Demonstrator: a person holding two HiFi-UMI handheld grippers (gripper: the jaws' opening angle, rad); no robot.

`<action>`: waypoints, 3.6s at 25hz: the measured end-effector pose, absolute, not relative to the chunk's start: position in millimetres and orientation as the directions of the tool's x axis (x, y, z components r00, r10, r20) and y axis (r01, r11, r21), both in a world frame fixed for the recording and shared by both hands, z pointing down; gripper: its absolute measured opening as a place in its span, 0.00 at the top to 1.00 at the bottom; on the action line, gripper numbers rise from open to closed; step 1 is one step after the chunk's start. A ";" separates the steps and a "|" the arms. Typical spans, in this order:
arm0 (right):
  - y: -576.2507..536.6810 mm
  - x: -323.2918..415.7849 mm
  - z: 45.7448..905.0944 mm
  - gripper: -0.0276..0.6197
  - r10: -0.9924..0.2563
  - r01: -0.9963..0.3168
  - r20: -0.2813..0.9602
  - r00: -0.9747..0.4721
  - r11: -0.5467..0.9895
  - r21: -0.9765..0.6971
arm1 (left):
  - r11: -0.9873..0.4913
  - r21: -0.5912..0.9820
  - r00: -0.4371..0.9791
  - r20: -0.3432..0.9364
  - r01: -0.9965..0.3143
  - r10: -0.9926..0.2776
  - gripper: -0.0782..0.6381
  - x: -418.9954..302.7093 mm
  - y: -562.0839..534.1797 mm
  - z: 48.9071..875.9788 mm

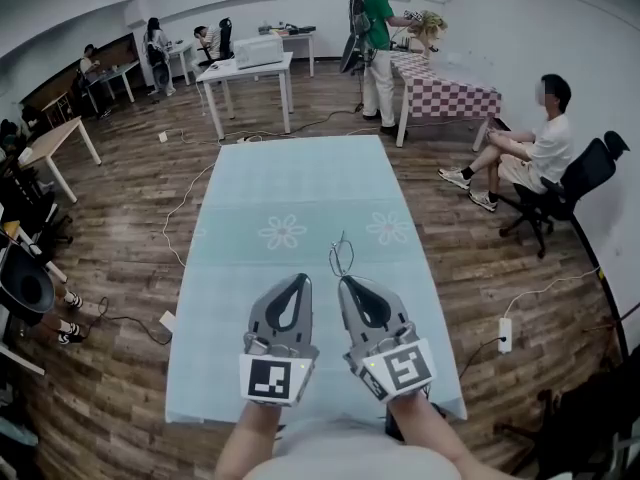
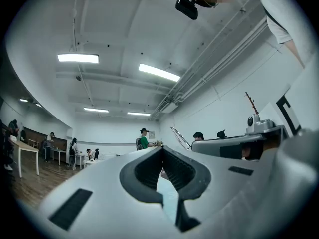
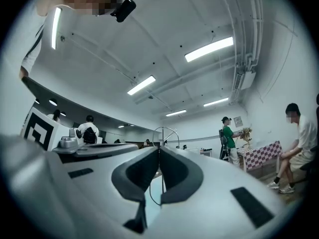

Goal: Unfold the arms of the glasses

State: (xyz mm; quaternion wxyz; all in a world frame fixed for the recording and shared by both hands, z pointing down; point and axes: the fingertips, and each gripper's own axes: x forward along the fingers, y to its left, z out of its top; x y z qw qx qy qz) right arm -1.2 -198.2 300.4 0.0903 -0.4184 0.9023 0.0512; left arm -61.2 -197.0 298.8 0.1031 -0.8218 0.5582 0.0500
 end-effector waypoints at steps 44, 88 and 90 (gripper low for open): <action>-205.8 9.1 373.4 0.94 -0.633 -0.529 -0.048 -0.772 0.684 -0.502 | -0.376 -0.104 0.386 -0.102 -0.921 -0.917 0.88 -65.4 -189.0 351.2; -200.0 13.1 397.7 0.94 -0.185 -0.178 0.100 -0.978 0.476 -0.861 | -0.658 -0.148 0.653 0.086 -0.738 -0.752 0.74 -46.9 -197.0 398.3; -197.3 12.0 397.1 0.94 -0.175 -0.160 0.087 -0.981 0.464 -0.871 | -0.691 -0.151 0.686 0.091 -0.707 -0.722 0.74 -48.0 -198.3 398.1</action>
